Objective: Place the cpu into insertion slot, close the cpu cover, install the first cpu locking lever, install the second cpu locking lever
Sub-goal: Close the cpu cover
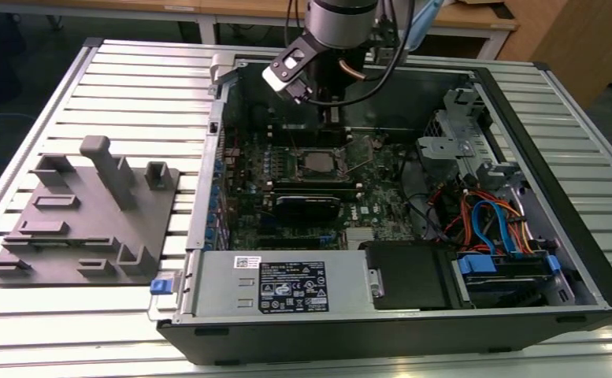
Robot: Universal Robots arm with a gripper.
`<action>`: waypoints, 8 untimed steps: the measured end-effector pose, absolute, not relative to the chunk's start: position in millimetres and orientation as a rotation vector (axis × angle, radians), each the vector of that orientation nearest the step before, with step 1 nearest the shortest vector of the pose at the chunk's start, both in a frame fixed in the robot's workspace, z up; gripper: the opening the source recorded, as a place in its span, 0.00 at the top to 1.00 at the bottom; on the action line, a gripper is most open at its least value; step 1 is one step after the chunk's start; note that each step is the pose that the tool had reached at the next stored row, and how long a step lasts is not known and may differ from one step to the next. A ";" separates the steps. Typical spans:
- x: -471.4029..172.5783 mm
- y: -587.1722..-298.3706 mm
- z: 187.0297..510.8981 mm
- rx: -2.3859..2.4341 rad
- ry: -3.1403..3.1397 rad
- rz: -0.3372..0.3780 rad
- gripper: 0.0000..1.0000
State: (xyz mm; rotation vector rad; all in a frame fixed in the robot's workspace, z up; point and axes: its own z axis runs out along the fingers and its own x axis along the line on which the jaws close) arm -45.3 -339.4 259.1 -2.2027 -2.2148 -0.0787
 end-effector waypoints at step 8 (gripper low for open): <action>-45.3 -339.4 263.4 -2.203 -2.215 -0.078 0.89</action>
